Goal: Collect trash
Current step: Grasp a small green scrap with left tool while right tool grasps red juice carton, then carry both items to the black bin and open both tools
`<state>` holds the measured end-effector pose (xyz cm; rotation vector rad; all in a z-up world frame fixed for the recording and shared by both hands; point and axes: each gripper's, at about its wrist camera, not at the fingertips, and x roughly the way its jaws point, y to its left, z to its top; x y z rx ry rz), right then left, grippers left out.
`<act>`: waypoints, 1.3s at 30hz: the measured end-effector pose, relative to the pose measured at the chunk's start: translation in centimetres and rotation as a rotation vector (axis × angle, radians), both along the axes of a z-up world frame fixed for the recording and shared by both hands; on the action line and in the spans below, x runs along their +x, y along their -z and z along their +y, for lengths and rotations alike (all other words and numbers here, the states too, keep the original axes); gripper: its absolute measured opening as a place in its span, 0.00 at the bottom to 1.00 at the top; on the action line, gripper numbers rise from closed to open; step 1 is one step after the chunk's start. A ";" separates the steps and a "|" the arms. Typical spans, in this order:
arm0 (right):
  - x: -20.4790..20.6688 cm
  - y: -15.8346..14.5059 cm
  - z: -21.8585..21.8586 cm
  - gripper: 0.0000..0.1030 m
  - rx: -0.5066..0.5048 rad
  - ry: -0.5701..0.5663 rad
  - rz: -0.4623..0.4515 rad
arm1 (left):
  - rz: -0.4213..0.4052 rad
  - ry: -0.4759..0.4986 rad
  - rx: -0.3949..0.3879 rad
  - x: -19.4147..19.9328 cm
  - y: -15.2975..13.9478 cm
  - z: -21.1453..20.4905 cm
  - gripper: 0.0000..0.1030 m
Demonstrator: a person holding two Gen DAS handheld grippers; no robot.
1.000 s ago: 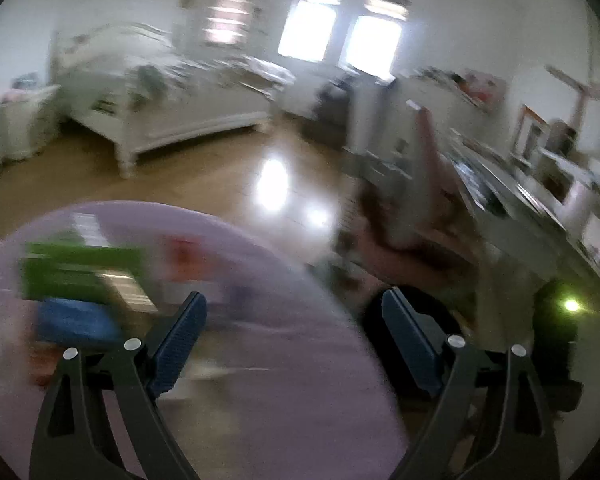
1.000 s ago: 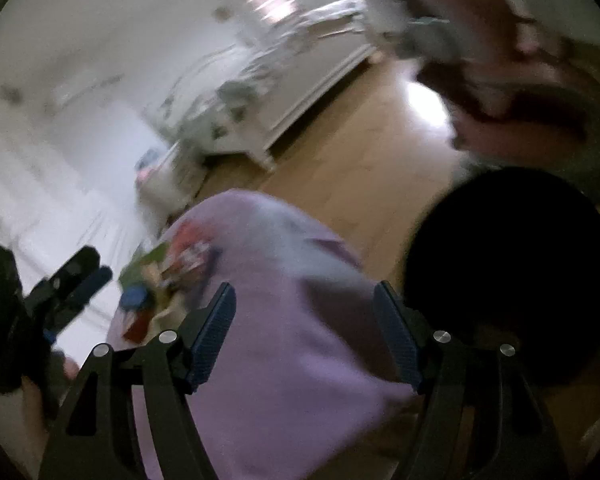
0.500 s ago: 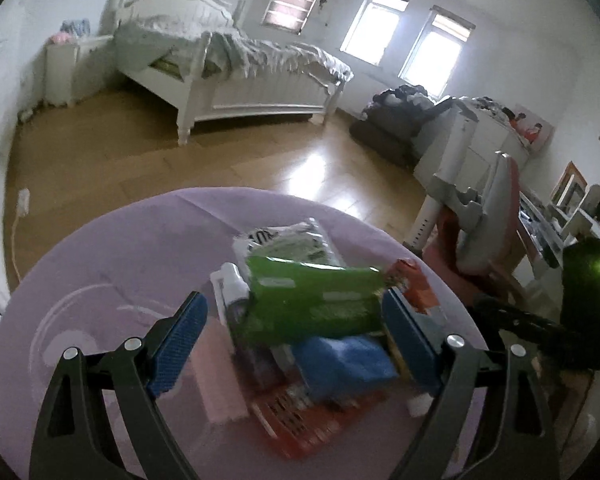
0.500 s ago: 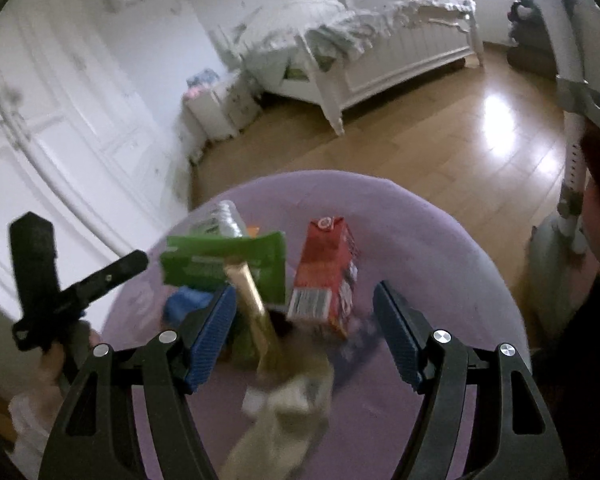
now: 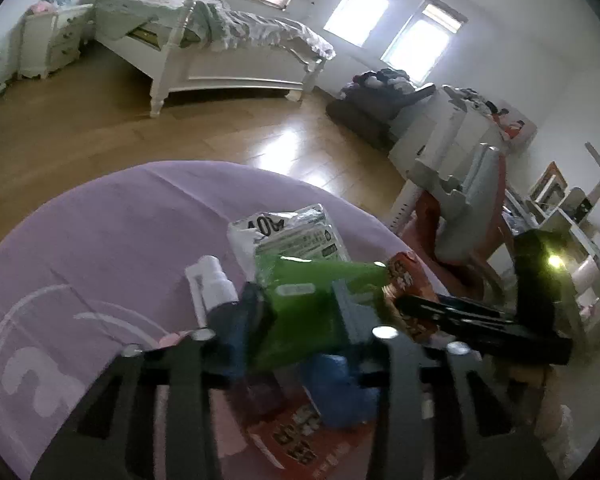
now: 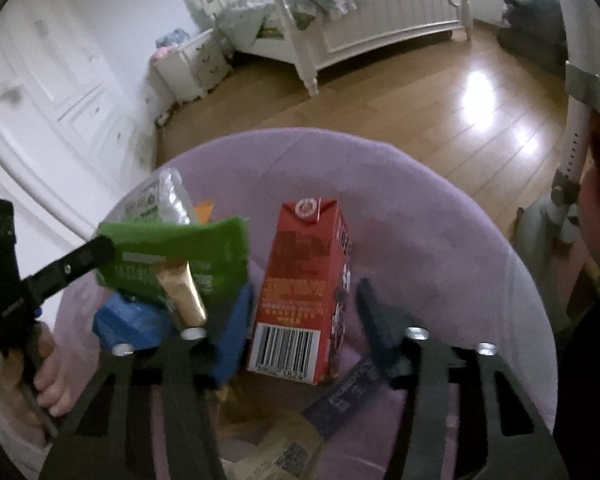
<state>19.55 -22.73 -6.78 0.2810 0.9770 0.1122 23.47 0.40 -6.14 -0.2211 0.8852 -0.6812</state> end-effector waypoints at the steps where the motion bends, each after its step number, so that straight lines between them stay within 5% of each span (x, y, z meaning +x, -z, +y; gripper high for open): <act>1: -0.1 0.1 -0.1 0.36 0.002 0.003 -0.004 | -0.002 0.007 -0.005 -0.3 -0.1 0.1 0.22; 10: -2.8 -0.6 -1.0 0.34 0.063 0.039 -0.084 | -0.102 -0.022 -0.031 -4.9 -2.7 -0.6 0.03; 23: -12.6 -8.3 -4.6 0.34 0.200 0.102 -0.366 | -0.346 -0.116 -0.101 -13.1 -11.7 -1.4 0.02; 32: -19.4 -10.1 -11.8 0.34 0.207 0.230 -0.443 | -0.347 0.003 -0.123 -15.3 -12.4 -8.8 0.02; 39: -24.3 -8.5 -19.6 0.34 0.181 0.401 -0.442 | -0.302 0.140 -0.134 -16.0 -10.5 -18.1 0.02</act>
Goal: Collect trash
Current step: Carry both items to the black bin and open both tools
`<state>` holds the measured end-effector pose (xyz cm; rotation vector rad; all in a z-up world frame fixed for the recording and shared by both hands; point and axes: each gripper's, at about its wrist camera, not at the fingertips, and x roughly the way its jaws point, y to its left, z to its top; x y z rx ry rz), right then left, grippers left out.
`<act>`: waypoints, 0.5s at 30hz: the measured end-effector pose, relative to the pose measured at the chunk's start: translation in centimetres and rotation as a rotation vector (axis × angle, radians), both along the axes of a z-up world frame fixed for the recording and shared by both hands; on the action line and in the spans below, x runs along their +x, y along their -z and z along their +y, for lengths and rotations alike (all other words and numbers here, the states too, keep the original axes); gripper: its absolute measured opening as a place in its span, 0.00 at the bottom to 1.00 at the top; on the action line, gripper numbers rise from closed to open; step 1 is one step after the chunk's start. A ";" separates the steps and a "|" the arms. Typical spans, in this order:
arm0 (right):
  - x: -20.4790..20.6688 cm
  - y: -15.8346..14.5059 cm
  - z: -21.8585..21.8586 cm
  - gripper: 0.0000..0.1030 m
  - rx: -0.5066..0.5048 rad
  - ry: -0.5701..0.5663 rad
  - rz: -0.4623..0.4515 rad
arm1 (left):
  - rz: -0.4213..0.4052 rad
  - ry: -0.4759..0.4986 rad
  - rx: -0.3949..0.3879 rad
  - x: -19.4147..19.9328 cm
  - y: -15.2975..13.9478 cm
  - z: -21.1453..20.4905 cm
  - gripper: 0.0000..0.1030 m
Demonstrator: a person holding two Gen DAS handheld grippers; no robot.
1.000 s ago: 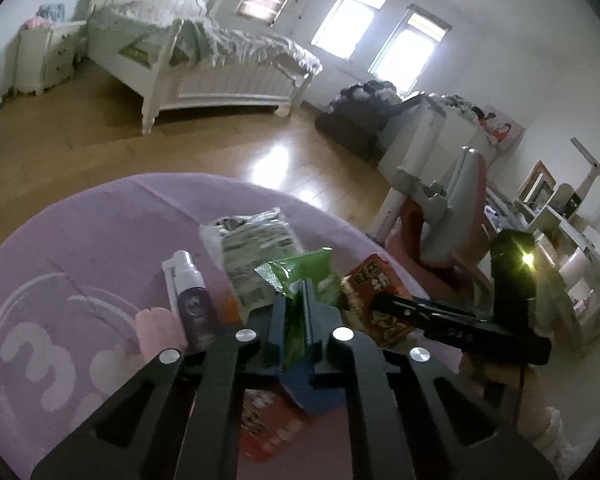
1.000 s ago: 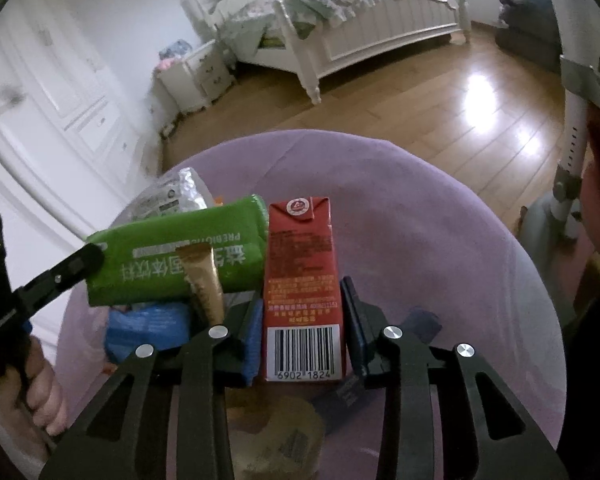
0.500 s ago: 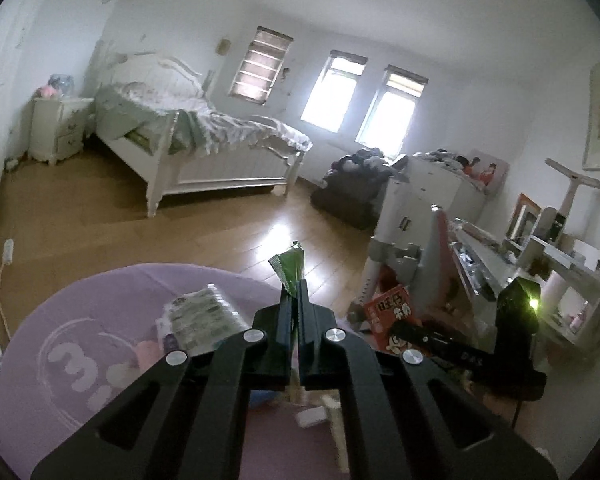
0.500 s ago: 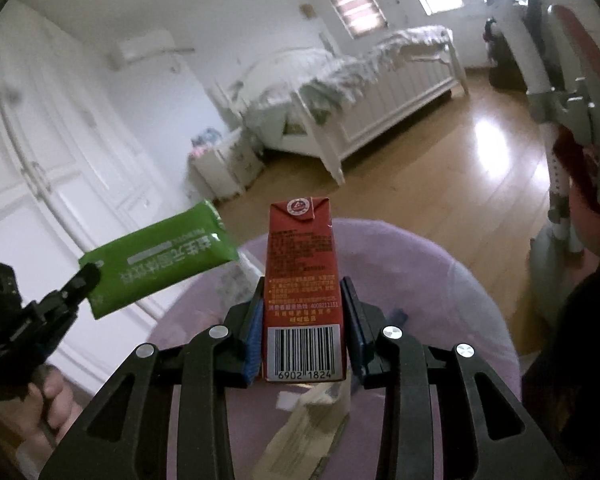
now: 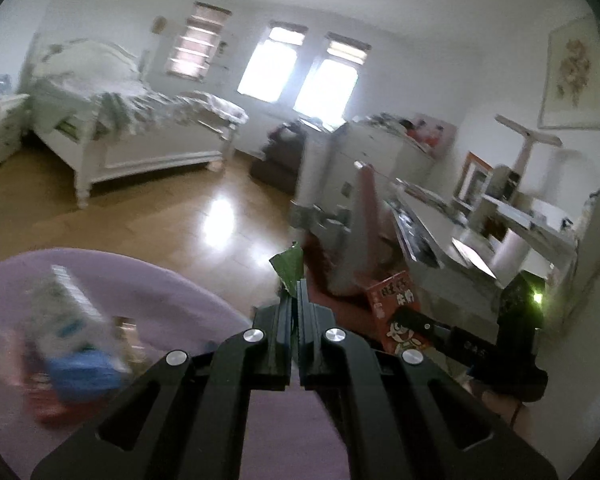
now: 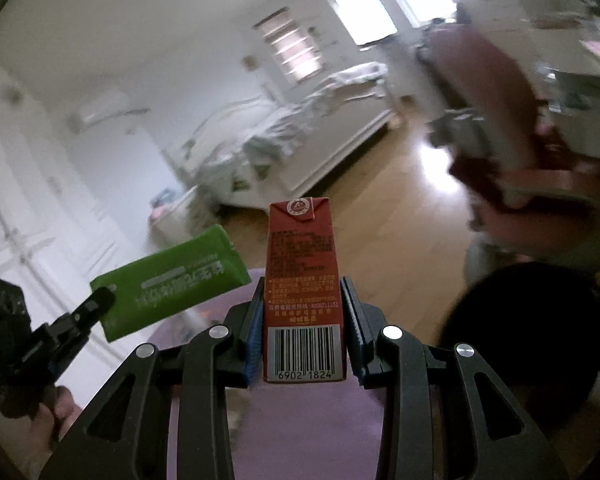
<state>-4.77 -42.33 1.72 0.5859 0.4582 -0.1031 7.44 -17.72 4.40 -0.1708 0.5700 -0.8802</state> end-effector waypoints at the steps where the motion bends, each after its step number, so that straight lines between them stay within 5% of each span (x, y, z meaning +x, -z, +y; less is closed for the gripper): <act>1: -0.9 0.5 -1.6 0.34 0.006 0.032 0.007 | 0.014 0.027 0.004 -0.1 0.5 -1.7 0.02; 15: -6.5 9.3 -12.3 0.34 0.108 0.247 0.151 | 0.138 0.239 0.136 -2.9 9.3 -17.6 0.03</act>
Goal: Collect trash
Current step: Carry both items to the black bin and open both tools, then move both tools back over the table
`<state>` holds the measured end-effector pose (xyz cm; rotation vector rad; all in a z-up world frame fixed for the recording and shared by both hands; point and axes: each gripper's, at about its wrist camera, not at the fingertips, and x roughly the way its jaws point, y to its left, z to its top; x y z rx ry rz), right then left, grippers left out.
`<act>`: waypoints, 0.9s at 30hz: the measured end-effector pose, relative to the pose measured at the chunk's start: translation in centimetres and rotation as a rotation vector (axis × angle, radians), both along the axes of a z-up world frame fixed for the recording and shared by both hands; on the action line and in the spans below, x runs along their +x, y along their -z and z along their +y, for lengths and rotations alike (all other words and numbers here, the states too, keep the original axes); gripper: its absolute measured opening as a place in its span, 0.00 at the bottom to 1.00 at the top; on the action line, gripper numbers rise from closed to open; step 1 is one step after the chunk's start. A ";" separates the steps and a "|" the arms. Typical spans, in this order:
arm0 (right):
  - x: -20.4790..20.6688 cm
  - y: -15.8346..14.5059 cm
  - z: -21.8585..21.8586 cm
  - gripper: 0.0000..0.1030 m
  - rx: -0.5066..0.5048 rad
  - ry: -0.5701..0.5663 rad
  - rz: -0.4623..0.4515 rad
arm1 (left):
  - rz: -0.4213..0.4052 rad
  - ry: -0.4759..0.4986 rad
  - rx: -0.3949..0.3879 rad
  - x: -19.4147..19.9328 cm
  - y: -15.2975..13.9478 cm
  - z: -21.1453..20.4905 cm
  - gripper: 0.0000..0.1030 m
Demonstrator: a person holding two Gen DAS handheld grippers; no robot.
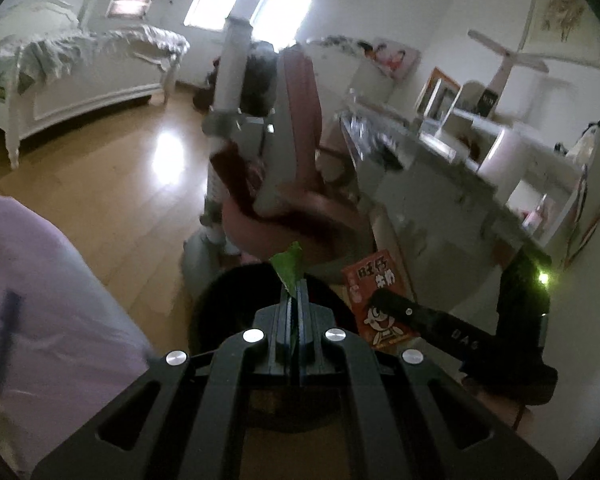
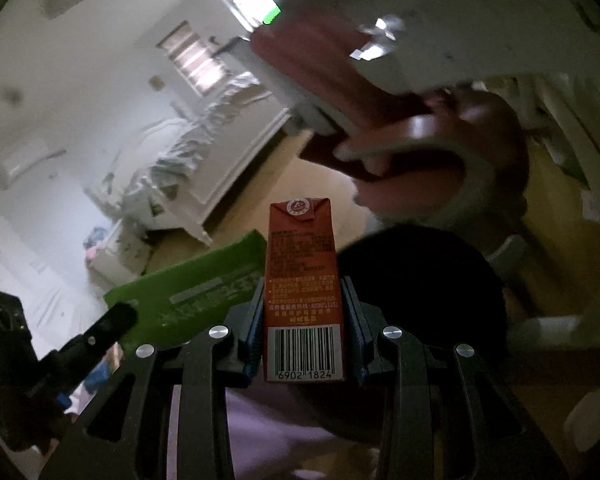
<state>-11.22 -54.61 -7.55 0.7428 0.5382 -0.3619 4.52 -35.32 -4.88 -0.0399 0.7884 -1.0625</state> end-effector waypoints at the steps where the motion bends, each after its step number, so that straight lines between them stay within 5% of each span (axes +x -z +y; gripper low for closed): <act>1: 0.2 0.5 0.2 0.34 0.006 0.004 0.006 | 0.006 0.005 0.012 -0.1 0.6 -0.5 0.03; 14: 0.0 6.0 -1.8 0.36 0.111 0.022 0.061 | 0.063 0.037 0.098 -0.4 4.4 -3.5 0.04; 18: -0.7 6.1 -1.9 0.70 0.122 0.042 0.043 | 0.059 0.049 0.121 -0.8 4.5 -4.0 0.07; 24: -1.0 5.5 -1.9 0.71 0.115 0.034 0.033 | 0.043 0.041 0.148 -1.4 4.1 -3.5 0.07; 26: -1.0 5.3 -1.6 0.71 0.111 0.024 0.033 | 0.028 0.031 0.153 -1.5 3.7 -3.3 0.22; 27: -0.9 5.0 -1.2 0.71 0.107 0.017 0.032 | 0.012 0.016 0.156 -1.7 3.3 -2.8 0.53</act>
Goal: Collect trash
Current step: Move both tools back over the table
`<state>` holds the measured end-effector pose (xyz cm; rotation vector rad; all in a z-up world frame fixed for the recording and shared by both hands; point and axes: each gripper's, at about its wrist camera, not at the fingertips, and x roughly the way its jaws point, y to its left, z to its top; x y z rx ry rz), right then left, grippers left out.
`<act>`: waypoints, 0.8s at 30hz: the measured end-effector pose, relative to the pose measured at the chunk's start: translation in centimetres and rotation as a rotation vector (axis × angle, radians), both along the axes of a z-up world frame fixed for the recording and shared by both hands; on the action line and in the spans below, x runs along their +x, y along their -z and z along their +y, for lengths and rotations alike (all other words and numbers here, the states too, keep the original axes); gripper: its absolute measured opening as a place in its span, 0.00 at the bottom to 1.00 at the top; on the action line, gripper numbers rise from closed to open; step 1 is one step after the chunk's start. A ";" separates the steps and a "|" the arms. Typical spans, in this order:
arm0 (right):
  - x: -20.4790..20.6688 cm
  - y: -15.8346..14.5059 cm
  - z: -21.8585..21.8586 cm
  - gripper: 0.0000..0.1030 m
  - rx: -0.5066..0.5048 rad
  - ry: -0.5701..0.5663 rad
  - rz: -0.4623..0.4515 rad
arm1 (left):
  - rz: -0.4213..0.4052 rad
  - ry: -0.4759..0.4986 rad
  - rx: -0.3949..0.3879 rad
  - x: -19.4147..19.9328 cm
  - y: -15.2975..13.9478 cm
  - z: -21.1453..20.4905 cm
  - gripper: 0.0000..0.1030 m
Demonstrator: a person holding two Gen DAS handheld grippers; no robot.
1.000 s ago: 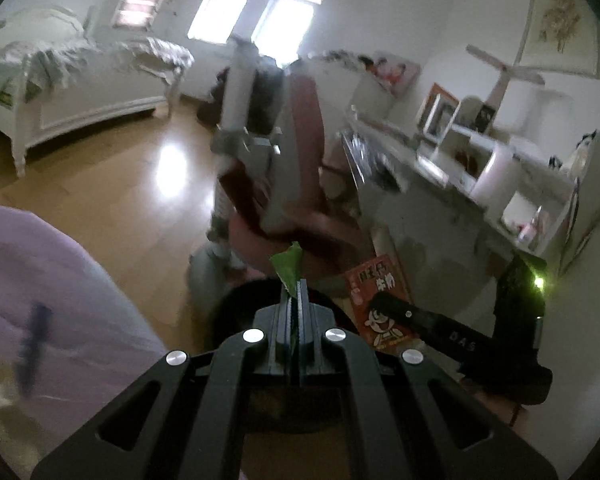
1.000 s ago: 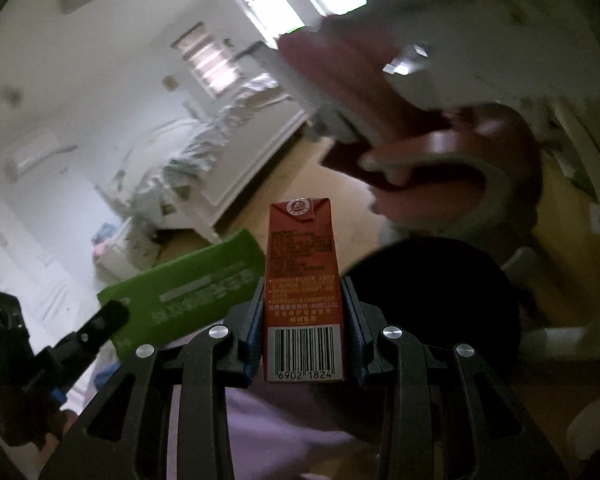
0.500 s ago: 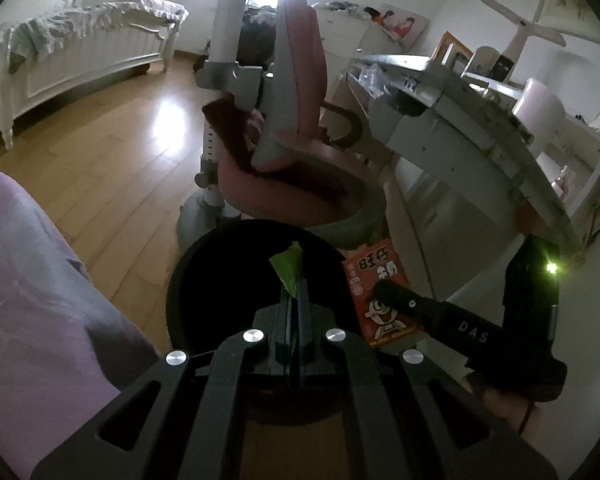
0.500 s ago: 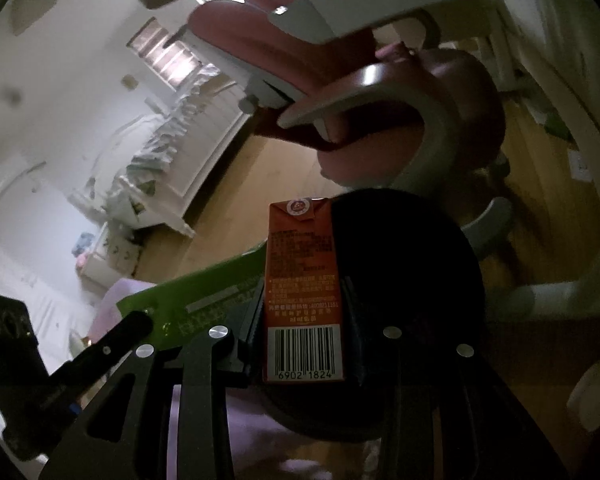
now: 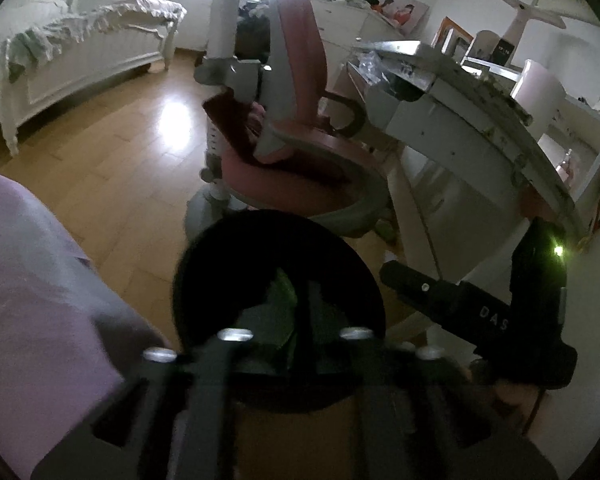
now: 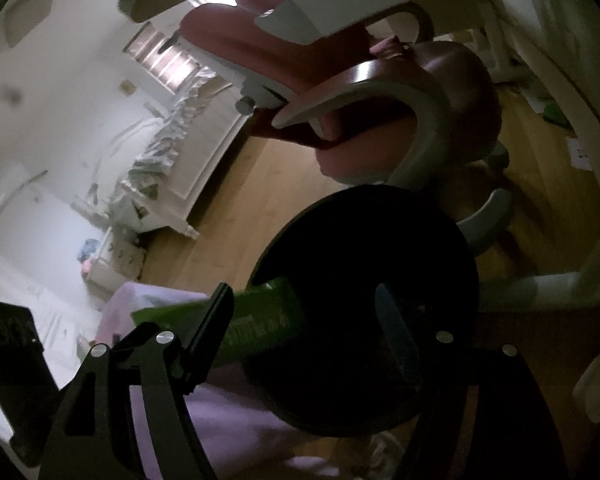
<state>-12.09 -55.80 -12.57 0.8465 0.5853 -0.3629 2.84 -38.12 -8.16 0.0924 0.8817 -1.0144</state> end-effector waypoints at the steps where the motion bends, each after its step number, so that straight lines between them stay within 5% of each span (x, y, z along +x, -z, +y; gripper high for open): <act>1: 0.1 -0.1 -0.1 0.71 -0.002 -0.007 -0.002 | -0.014 -0.014 -0.003 -0.1 -0.3 0.4 0.88; 4: 0.8 -0.9 1.2 0.71 -0.014 -0.038 -0.008 | -0.097 -0.069 -0.071 -0.6 -2.3 3.1 0.95; 14: 4.8 -4.5 8.2 0.75 -0.086 -0.206 -0.021 | -0.145 -0.221 -0.156 1.3 -6.4 14.2 0.95; 20: 9.6 -7.3 16.4 0.75 -0.141 -0.458 -0.027 | -0.255 -0.355 -0.047 3.0 -6.2 23.9 0.95; 24: 13.2 -9.5 22.5 0.81 -0.169 -0.620 -0.054 | -0.316 -0.425 0.130 4.8 -4.2 30.3 0.95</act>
